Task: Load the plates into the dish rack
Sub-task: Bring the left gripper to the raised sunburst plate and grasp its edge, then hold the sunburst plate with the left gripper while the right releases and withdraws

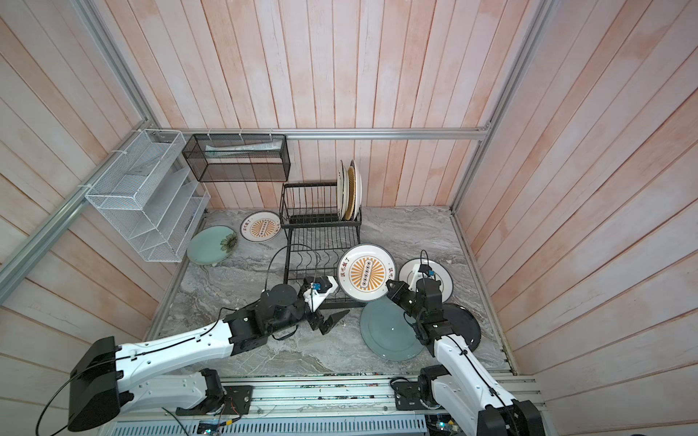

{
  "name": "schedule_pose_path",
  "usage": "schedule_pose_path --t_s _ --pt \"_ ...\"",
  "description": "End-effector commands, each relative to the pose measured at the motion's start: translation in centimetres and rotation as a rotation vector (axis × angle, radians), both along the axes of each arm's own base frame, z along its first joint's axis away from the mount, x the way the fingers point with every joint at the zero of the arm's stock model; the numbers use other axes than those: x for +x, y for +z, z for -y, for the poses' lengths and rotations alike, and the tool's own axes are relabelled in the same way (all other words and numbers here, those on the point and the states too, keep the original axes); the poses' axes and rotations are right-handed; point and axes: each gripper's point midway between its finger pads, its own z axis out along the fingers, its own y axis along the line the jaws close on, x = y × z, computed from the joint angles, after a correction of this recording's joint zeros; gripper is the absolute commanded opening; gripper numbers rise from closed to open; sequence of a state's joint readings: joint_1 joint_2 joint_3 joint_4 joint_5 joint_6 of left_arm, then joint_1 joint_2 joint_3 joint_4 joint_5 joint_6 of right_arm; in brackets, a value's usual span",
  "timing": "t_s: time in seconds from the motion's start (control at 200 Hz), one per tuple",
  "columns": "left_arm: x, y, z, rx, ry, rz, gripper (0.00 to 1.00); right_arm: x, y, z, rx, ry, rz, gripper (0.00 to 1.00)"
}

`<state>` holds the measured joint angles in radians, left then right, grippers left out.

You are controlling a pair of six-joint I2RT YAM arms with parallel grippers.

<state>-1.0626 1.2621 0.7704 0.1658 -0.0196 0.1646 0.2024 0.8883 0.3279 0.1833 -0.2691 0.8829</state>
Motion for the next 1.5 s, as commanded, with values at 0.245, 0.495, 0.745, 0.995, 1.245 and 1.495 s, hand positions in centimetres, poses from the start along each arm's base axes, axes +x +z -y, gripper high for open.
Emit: schedule_pose_path --t_s 0.245,0.495,0.745,0.995,1.245,1.495 --pt "3.0 -2.8 7.0 0.33 -0.078 0.499 0.95 0.3 3.2 1.3 0.067 -0.099 0.079 0.0" --pt "4.9 -4.4 9.4 0.415 -0.016 0.591 0.84 0.0 3.4 1.8 0.095 -0.094 0.065 0.0" --pt "6.2 -5.4 11.1 0.467 0.054 0.666 0.69 -0.1 3.4 1.6 0.102 -0.084 0.058 0.0" --pt "7.8 -5.8 11.9 0.479 0.155 0.697 0.47 -0.2 3.6 1.7 0.093 -0.087 0.061 0.0" --pt "9.1 -6.5 11.9 0.496 0.263 0.794 0.34 -0.2 3.5 1.4 0.102 -0.072 0.063 0.0" --pt "10.2 -7.2 11.3 0.517 0.333 0.855 0.2 -0.1 3.5 0.8 0.119 -0.039 0.062 0.0"
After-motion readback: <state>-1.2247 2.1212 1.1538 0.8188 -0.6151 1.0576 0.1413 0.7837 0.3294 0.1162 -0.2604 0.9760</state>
